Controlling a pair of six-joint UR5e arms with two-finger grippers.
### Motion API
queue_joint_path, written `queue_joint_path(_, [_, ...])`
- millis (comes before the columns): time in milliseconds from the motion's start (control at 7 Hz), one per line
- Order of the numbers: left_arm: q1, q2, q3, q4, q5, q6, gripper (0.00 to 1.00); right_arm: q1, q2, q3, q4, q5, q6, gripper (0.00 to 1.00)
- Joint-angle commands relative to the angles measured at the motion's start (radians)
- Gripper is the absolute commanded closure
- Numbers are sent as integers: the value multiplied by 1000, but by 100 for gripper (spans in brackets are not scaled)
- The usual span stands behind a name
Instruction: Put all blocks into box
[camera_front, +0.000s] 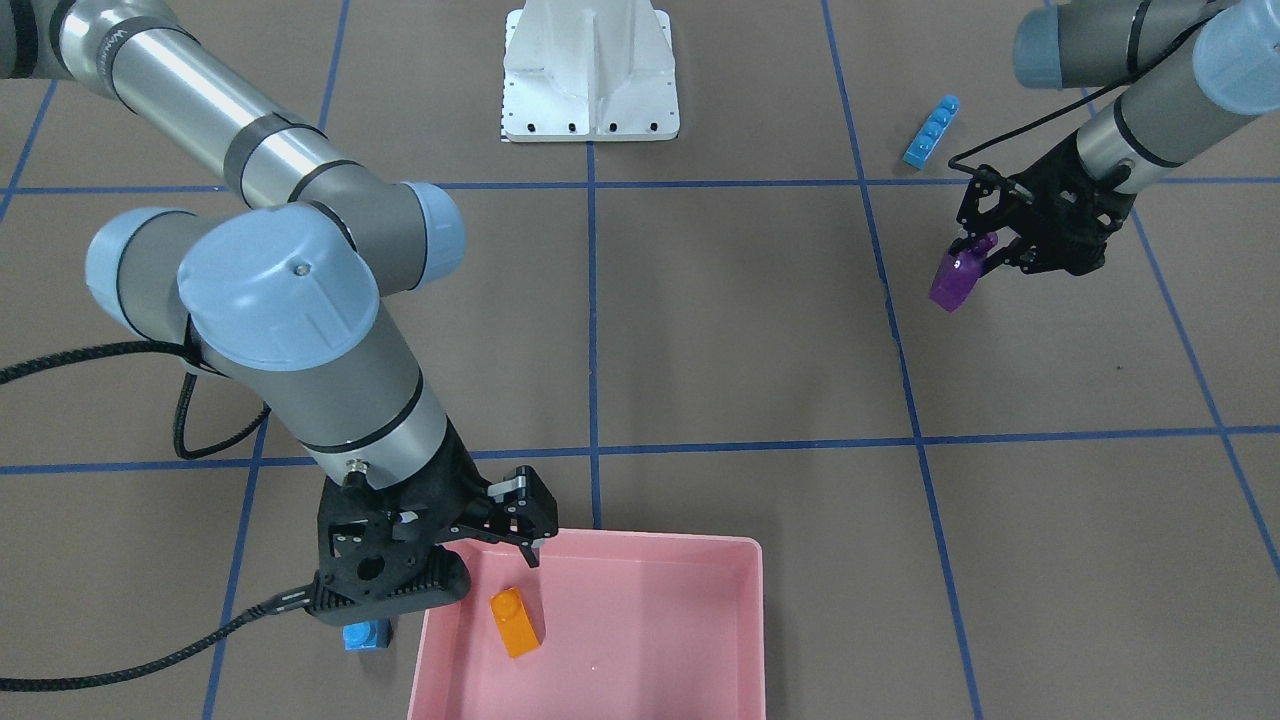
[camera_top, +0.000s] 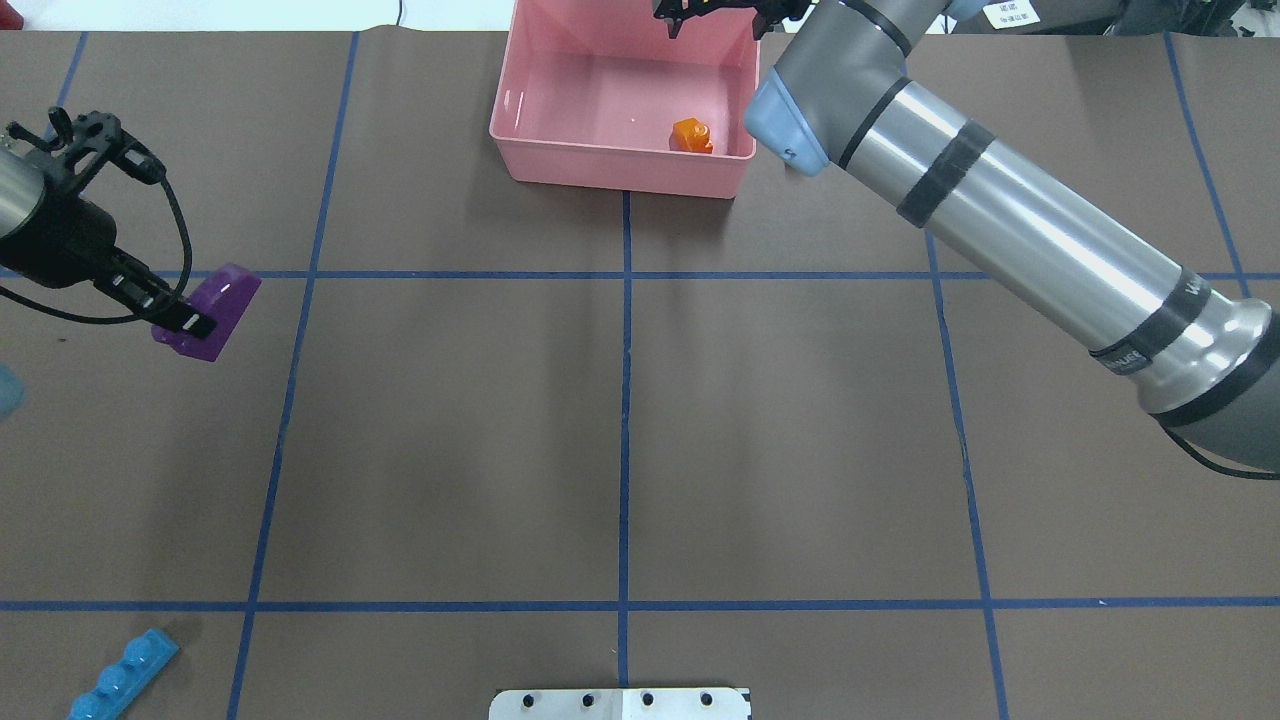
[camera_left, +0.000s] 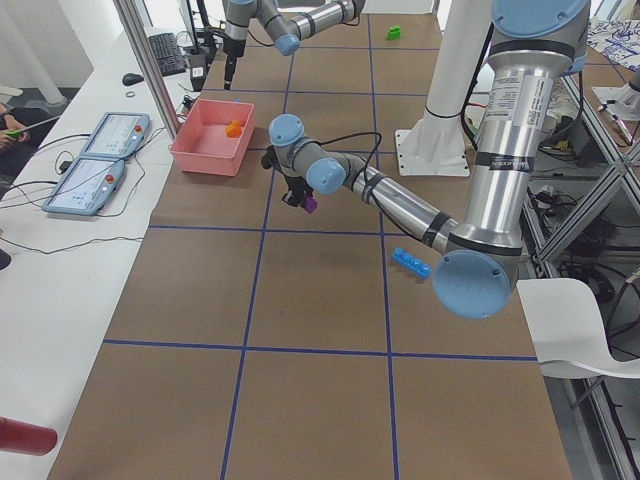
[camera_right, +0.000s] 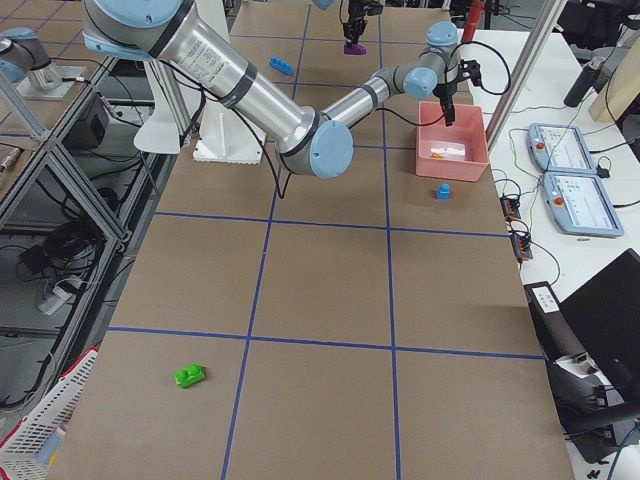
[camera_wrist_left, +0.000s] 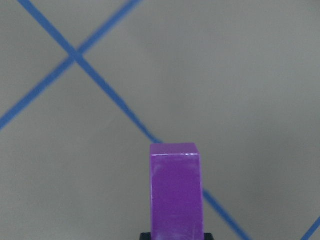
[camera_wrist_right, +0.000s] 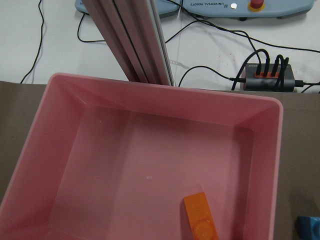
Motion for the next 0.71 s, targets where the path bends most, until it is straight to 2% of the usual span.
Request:
queue_joint_path(0, [-6, -93, 15, -125, 50, -288, 100, 51, -158, 211, -88, 33, -99, 1])
queue_joint_path(429, [-3, -333, 148, -125, 147, -537, 100, 102, -243, 235, -77, 32, -368, 1])
queue_joint_path(571, [-1, -448, 236, -126, 204, -602, 100, 108, -246, 235, -77, 30, -388, 1])
